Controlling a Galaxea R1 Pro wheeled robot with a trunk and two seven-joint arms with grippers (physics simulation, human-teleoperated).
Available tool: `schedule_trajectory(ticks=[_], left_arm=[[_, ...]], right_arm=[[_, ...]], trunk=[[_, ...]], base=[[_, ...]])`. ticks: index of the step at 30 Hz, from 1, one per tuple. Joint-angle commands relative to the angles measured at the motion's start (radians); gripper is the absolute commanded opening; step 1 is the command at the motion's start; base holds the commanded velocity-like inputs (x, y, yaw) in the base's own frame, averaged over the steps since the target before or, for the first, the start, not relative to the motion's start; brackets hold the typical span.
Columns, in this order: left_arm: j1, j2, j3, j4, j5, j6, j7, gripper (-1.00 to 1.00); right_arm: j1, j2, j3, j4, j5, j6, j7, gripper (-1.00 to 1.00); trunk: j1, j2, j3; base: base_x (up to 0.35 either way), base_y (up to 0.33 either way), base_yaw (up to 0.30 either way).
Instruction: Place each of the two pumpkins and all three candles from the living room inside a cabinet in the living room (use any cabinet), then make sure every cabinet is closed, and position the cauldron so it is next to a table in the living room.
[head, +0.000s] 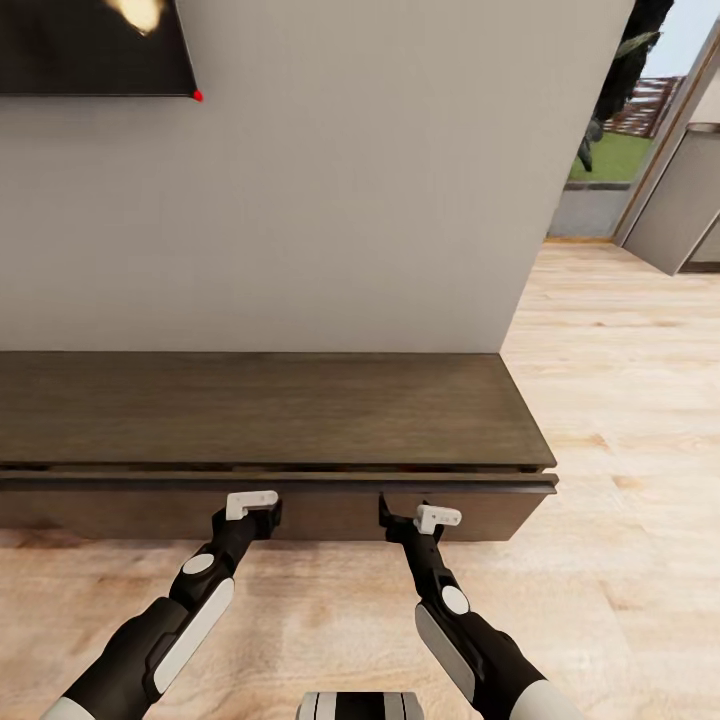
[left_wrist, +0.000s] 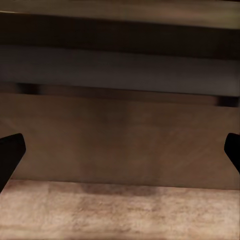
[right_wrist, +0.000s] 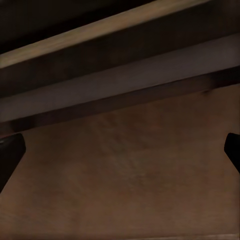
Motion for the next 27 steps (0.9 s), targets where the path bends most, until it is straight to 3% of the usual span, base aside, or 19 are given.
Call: schedule_trajectory(ticks=[1, 27], left_arm=[[-0.001, 0.001, -0.003, -0.002, 0.008, 0.002, 0.009, 1.00], [-0.001, 0.001, -0.002, -0.002, 0.008, 0.005, 0.009, 1.00]], right_arm=[[-0.002, 0.000, 0.005, -0.001, -0.004, -0.005, -0.005, 1.00], [-0.002, 0.002, 0.005, 0.001, -0.004, -0.005, -0.004, 1.00]], trunk=[[0.000, 0.000, -0.001], [0.000, 0.000, -0.001]], base=[[0.081, 0.000, 0.000], [0.038, 0.003, 0.000]])
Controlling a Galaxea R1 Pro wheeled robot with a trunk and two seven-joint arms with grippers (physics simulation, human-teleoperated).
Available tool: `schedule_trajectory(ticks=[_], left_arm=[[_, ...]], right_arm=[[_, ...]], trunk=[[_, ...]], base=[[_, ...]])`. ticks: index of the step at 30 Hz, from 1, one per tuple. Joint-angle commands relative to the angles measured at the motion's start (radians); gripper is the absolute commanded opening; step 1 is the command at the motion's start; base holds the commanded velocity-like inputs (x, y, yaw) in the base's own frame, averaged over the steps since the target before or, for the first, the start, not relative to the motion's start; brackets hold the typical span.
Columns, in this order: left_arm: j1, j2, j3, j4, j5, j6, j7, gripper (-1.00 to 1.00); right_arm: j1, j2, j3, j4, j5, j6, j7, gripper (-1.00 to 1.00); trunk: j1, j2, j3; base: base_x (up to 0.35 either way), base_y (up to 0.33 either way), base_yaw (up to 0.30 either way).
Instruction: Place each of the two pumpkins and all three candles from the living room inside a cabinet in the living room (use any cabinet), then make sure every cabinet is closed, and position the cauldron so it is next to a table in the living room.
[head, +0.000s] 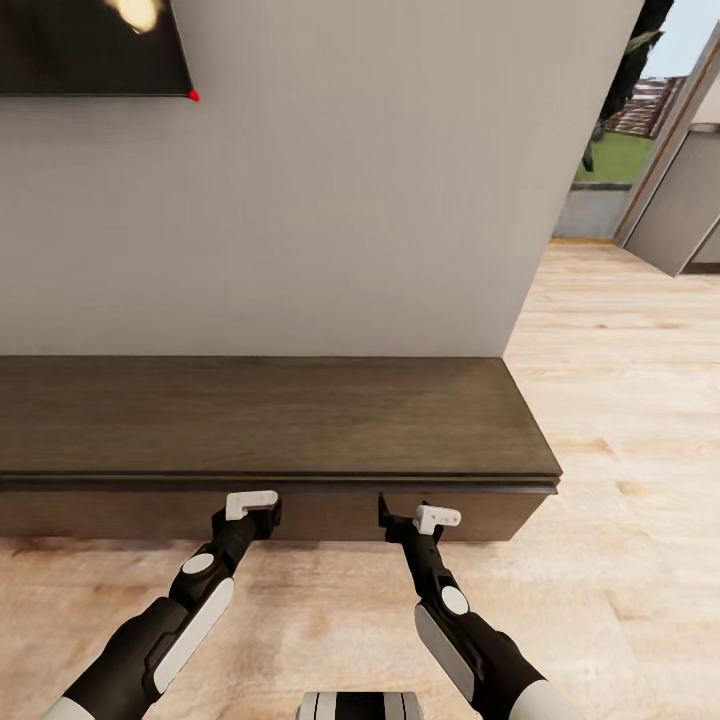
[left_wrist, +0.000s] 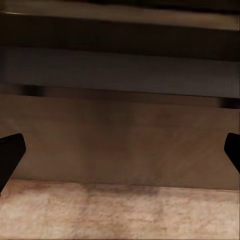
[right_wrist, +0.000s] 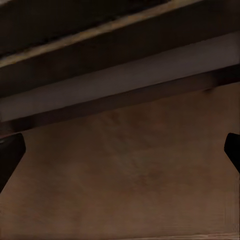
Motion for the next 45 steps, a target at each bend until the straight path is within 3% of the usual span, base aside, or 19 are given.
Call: schedule_trajectory(ticks=[1, 19, 23, 26, 29, 30, 32, 34, 36, 37, 40, 41, 42, 45], left_arm=[[-0.001, 0.001, -0.004, -0.001, 0.008, 0.002, 0.009, 1.00], [-0.001, 0.000, -0.002, -0.002, 0.013, 0.006, 0.009, 1.00], [-0.001, -0.002, 0.002, -0.001, 0.022, 0.058, 0.009, 1.00], [-0.001, -0.003, 0.015, -0.016, 0.024, 0.168, 0.009, 1.00], [-0.001, -0.004, 0.061, -0.061, 0.025, 0.290, 0.008, 1.00], [-0.001, -0.006, 0.086, -0.074, 0.024, 0.365, 0.008, 1.00], [-0.001, -0.008, 0.111, -0.084, 0.024, 0.425, 0.005, 1.00], [-0.001, -0.011, 0.134, -0.091, 0.025, 0.472, 0.003, 1.00], [-0.001, -0.011, 0.145, -0.101, 0.025, 0.496, 0.003, 1.00], [-0.001, -0.009, 0.152, -0.119, 0.026, 0.519, 0.002, 1.00], [-0.002, -0.011, 0.164, -0.148, 0.028, 0.636, 0.002, 1.00], [-0.002, -0.012, 0.168, -0.151, 0.028, 0.662, 0.002, 1.00], [-0.003, -0.014, 0.181, -0.157, 0.029, 0.719, 0.001, 1.00], [-0.005, -0.016, 0.202, -0.161, 0.030, 0.764, 0.002, 1.00]], right_arm=[[-0.002, -0.001, 0.006, -0.001, 0.001, -0.005, -0.004, 1.00], [-0.002, -0.004, 0.006, -0.001, 0.001, 0.002, -0.001, 1.00], [-0.002, -0.006, 0.005, -0.002, 0.002, 0.028, -0.003, 1.00], [-0.002, -0.007, 0.005, -0.006, 0.003, 0.112, -0.006, 1.00], [-0.002, -0.007, 0.003, -0.007, 0.002, 0.181, -0.010, 1.00], [-0.002, -0.007, 0.003, -0.007, 0.001, 0.220, -0.011, 1.00], [-0.002, -0.008, 0.000, -0.008, 0.000, 0.266, -0.012, 1.00], [-0.002, -0.021, -0.033, -0.011, -0.001, 0.343, -0.015, 1.00], [-0.002, -0.037, -0.090, -0.024, -0.001, 0.432, -0.018, 1.00], [-0.002, -0.043, -0.132, -0.041, -0.001, 0.513, -0.020, 1.00], [-0.002, -0.048, -0.214, -0.109, 0.000, 0.706, -0.021, 1.00], [-0.002, -0.048, -0.227, -0.122, -0.001, 0.739, -0.021, 1.00], [-0.002, -0.049, -0.263, -0.154, -0.002, 0.827, -0.021, 1.00], [-0.002, -0.048, -0.325, -0.212, -0.004, 0.943, -0.021, 1.00]], trunk=[[0.000, 0.000, -0.001], [0.000, 0.000, -0.001], [0.000, 0.000, -0.001], [0.000, 0.000, -0.001], [0.000, 0.000, -0.001], [0.000, 0.000, -0.001], [0.000, 0.000, -0.001], [0.000, 0.000, -0.001], [0.000, 0.000, -0.001], [0.000, 0.000, 0.003], [-0.002, 0.001, 0.015], [-0.002, 0.001, 0.019], [-0.003, 0.001, 0.023], [-0.004, 0.002, 0.034]], base=[[0.156, 0.031, 0.000], [-0.113, 0.003, 0.000], [-0.195, 0.000, 0.000], [-0.282, 0.000, 0.000], [-0.320, 0.000, 0.000], [-0.292, 0.000, 0.000], [-0.221, 0.000, 0.000], [-0.083, 0.000, 0.000], [-0.039, 0.000, 0.000], [-0.015, 0.000, 0.000], [-0.007, 0.000, 0.000], [-0.003, 0.000, 0.000], [-0.002, 0.000, 0.000], [0.000, 0.000, 0.000]])
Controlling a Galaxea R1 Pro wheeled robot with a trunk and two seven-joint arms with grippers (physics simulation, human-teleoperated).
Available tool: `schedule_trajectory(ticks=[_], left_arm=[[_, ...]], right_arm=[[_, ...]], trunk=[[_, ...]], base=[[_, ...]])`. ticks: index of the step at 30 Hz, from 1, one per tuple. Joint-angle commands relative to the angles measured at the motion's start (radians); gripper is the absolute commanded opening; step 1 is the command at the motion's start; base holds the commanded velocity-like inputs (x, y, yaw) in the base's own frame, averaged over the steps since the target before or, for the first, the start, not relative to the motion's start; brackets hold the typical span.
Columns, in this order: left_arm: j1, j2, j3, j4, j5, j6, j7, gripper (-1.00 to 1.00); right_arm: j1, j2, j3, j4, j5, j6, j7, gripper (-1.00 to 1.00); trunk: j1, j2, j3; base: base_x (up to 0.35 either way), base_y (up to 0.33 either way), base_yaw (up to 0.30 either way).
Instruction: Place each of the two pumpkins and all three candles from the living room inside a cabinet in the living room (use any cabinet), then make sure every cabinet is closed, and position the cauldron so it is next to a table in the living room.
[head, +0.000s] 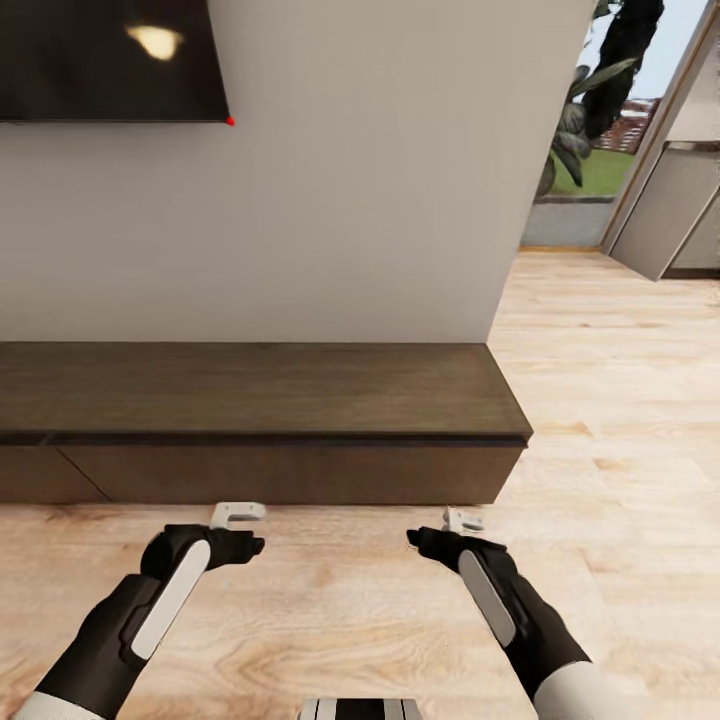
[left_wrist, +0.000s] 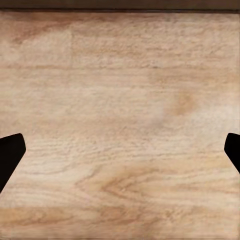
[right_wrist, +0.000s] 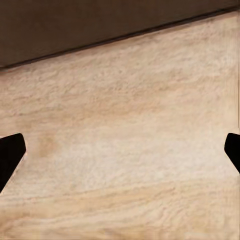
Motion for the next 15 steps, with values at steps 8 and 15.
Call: schedule_trajectory(ticks=[8, 15], left_arm=[[-0.008, -0.034, 0.036, 0.084, 0.016, 0.019, 0.018, 1.00], [-0.009, -0.052, 0.043, 0.219, 0.016, 0.018, 0.017, 1.00]], right_arm=[[0.008, -0.002, -0.031, -0.101, -0.009, 0.157, -0.010, 1.00], [0.009, -0.002, -0.033, -0.092, -0.012, 0.209, -0.010, 1.00]], trunk=[[-0.004, 0.002, 0.030], [-0.007, 0.003, 0.057]], base=[[0.000, 0.000, 0.000], [0.000, 0.000, 0.000]])
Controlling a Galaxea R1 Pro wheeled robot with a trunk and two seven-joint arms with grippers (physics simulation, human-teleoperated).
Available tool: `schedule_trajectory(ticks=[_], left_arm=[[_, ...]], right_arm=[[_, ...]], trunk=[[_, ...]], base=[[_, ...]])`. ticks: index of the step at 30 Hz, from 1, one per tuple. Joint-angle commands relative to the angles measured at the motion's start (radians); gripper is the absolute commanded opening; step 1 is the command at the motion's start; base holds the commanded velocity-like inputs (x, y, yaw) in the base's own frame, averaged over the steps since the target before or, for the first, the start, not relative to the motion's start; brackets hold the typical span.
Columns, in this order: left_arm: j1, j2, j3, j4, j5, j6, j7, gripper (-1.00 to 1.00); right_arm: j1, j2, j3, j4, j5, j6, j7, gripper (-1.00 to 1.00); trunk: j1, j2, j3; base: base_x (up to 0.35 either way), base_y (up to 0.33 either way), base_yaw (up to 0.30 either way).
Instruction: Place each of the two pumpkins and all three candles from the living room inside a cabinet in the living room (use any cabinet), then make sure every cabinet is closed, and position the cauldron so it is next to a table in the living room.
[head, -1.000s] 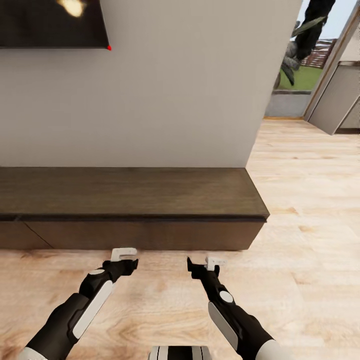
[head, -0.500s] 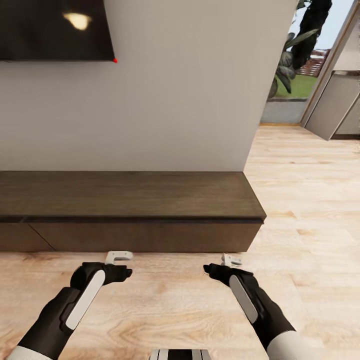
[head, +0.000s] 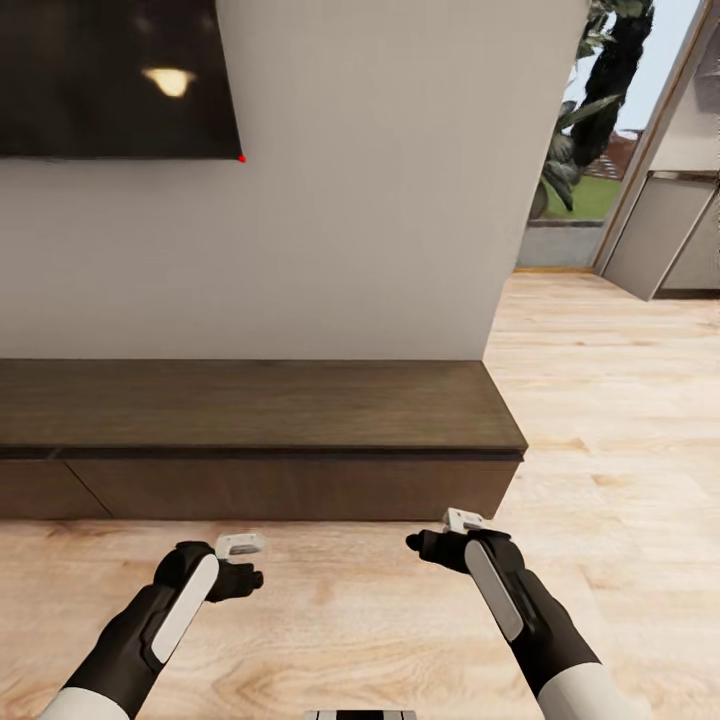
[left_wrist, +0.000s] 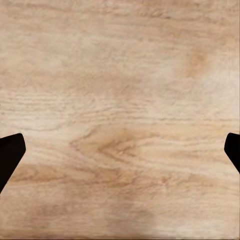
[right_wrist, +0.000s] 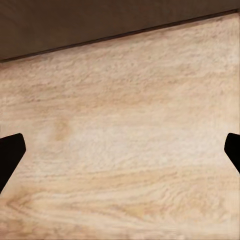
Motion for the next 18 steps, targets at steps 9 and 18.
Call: schedule_trajectory(ticks=[9, 18], left_arm=[[-0.001, 0.002, -0.001, 0.110, 0.005, -0.001, 0.014, 1.00], [-0.001, 0.000, -0.002, 0.224, -0.007, -0.021, 0.018, 1.00]], right_arm=[[0.009, -0.022, -0.038, 0.109, -0.010, 0.044, -0.010, 1.00], [0.038, -0.023, -0.037, 0.196, -0.005, 0.039, -0.011, 1.00]], trunk=[[-0.031, 0.056, 0.028], [-0.066, 0.119, 0.056]], base=[[0.000, 0.000, 0.000], [0.000, 0.000, 0.000]])
